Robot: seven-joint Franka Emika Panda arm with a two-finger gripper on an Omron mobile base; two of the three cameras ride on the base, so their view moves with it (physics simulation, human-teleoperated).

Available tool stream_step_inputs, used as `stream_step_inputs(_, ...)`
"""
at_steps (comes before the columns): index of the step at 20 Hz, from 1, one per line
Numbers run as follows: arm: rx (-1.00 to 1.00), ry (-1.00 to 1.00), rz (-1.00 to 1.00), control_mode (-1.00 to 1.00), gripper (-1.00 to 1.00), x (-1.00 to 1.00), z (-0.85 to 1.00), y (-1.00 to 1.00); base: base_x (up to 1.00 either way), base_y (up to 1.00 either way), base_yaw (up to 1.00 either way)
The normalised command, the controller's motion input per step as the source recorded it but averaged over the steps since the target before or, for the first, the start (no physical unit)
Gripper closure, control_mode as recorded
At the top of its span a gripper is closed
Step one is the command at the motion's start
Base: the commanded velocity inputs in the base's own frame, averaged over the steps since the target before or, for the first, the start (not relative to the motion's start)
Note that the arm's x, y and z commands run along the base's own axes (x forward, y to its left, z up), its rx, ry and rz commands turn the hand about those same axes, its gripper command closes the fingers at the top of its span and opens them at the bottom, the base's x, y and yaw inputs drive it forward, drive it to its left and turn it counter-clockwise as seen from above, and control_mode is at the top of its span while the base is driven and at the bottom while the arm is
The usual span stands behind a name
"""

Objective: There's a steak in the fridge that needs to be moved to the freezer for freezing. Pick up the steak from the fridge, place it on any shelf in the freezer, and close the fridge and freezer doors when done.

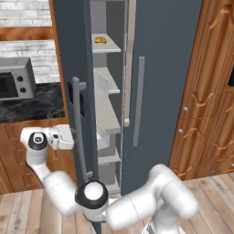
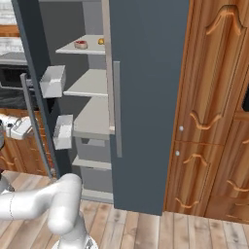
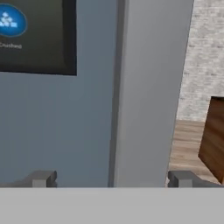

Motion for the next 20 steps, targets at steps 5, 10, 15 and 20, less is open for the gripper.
stream_step_inputs(5,0.11,-0.01,0.00,-1.00,-1.00,0.22,-0.26,-1.00,0.00,0.00,0.00)
stream_step_inputs(10,0.15,-0.03,0.04,-1.00,-1.00,0.48,-0.20,-1.00,0.00,0.00,0.00)
stream_step_inputs(15,0.17,0.00,0.10,-1.00,-1.00,0.92,-0.23,-1.00,0.00,0.00,0.00)
stream_step_inputs(20,0.16,0.00,0.11,-1.00,-1.00,0.95,-0.17,-0.93,0.00,0.00,0.00)
